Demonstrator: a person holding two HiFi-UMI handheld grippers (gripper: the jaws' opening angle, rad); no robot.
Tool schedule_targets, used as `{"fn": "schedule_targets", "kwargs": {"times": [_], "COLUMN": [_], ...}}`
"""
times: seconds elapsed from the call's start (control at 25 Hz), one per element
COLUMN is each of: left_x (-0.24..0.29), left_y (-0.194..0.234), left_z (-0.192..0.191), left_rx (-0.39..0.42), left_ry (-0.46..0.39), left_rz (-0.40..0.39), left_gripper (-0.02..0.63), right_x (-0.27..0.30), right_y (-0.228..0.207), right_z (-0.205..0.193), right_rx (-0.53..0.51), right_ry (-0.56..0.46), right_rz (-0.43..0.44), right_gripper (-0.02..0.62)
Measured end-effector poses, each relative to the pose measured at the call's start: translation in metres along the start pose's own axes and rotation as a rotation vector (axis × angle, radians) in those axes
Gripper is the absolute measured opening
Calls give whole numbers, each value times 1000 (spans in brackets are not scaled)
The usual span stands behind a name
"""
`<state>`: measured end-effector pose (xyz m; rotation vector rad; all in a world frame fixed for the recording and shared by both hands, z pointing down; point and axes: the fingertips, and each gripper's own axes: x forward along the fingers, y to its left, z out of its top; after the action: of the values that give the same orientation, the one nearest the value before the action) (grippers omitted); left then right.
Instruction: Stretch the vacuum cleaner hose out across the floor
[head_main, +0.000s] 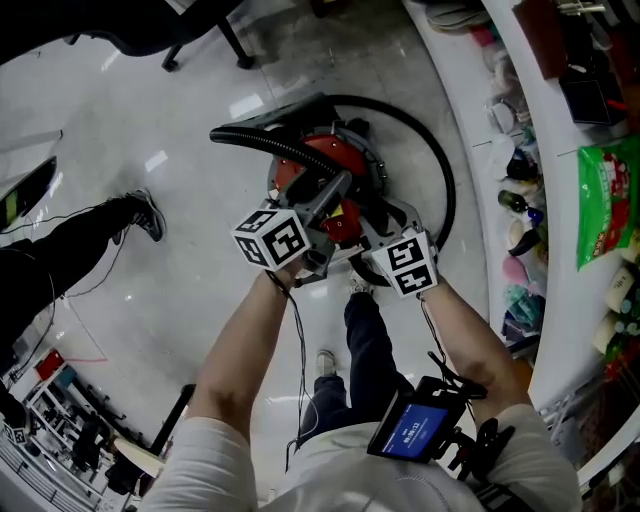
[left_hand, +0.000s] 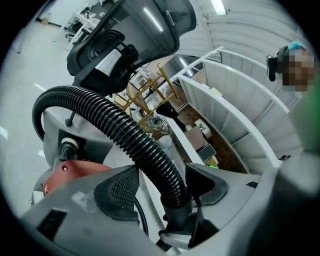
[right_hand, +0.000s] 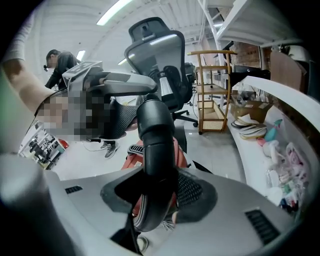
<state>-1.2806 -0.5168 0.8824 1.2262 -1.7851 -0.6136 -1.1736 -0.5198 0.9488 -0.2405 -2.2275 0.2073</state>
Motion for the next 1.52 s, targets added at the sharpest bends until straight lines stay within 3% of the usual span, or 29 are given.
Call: {"fn": "schedule_targets", "kwargs": {"times": [0.2,0.32,0.52,0.88,1.16,1.52], "left_x": [-22,-41,-54,-87,-134,-192], "left_y": [-8,-5,-15,-42,-72,-122], "left_z": [5,18,22,16,22,51], "left_rx": [-98,-109,-62,30,104,173], "left_ry": [-47,-86,-38,8,9,-16], "left_rz": [-50,-59,-76,-27,-10,-56], "left_gripper": [282,285,291,291,291,291], "right_x": [-15,-26,-41,-64,-91,-142], "right_y": [21,36,52,79,113,157], "right_z": [4,5,3,1,12,50], "right_rx": [-15,-48,-61,-106,-168,-249], "right_ry": [-36,-47,-51,-44,-59,-125], "right_rz": [33,58,70,94,105,62], "right_gripper": [173,172,172,172,172,170]}}
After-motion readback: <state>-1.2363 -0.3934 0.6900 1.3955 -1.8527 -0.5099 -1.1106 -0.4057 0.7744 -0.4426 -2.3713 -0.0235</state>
